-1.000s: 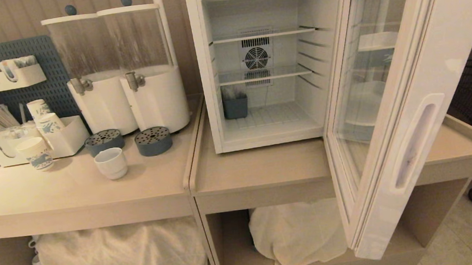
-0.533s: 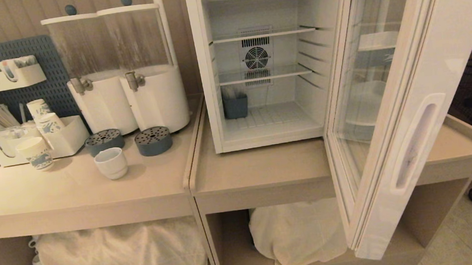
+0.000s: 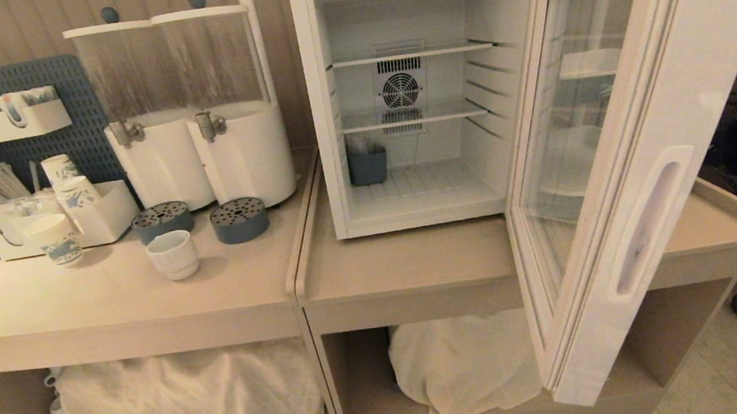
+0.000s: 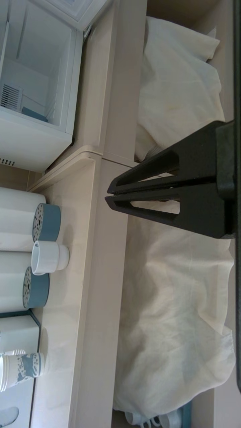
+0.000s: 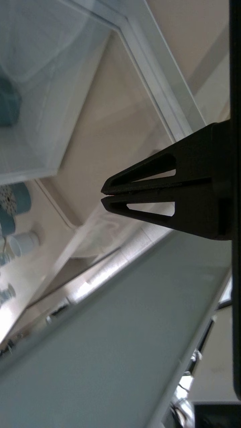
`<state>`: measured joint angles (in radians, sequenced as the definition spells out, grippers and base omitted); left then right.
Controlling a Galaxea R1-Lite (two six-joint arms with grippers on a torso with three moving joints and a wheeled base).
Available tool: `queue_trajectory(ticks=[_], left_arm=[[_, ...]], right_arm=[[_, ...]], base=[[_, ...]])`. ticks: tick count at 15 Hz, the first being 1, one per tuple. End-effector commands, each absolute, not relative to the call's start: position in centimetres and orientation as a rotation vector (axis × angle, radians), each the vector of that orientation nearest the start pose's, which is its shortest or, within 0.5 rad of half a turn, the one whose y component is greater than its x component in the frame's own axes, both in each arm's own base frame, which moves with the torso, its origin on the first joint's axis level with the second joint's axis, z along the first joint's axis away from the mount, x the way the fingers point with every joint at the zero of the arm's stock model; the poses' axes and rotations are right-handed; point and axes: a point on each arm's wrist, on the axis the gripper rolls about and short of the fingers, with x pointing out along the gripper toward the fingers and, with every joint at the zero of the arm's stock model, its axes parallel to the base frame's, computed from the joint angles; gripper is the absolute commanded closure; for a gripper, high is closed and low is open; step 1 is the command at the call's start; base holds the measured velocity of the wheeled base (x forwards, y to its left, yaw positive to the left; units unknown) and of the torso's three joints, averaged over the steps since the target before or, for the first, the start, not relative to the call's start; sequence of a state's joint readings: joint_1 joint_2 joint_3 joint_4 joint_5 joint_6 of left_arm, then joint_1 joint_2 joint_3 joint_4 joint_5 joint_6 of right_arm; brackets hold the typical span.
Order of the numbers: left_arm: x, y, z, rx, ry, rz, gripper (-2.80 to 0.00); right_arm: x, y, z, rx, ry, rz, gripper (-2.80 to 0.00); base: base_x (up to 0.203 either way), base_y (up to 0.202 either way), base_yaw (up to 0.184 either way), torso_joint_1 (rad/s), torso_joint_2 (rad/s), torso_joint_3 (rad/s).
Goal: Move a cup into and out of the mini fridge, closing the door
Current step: Close the freezer door
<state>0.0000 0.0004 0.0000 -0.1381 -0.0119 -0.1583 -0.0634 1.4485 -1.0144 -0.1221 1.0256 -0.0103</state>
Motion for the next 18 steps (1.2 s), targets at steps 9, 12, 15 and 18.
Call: queue_trajectory(ticks=[9, 12, 15, 18], left_arm=[[-2.1, 0.0, 7.9, -0.162, -0.101, -0.021, 0.00], [-2.1, 0.0, 7.9, -0.163, -0.102, -0.019, 0.00], [-2.1, 0.0, 7.9, -0.167, -0.102, -0.019, 0.00], [-2.1, 0.0, 7.9, -0.167, -0.102, -0.019, 0.00]], right_arm=[[27.8, 8.3, 28.8, 0.130, 0.261, 0.766, 0.00], [29.6, 12.2, 28.5, 0.121, 0.226, 0.641, 0.00], [32.0, 15.5, 28.8, 0.136, 0.164, 0.497, 0.00], [34.8, 17.9, 28.2, 0.137, 0.140, 0.411, 0.00]], base=[[0.000, 0.000, 0.000, 0.000, 0.00, 0.000], [0.000, 0.000, 0.000, 0.000, 0.00, 0.000], [0.000, 0.000, 0.000, 0.000, 0.00, 0.000], [0.000, 0.000, 0.000, 0.000, 0.00, 0.000]])
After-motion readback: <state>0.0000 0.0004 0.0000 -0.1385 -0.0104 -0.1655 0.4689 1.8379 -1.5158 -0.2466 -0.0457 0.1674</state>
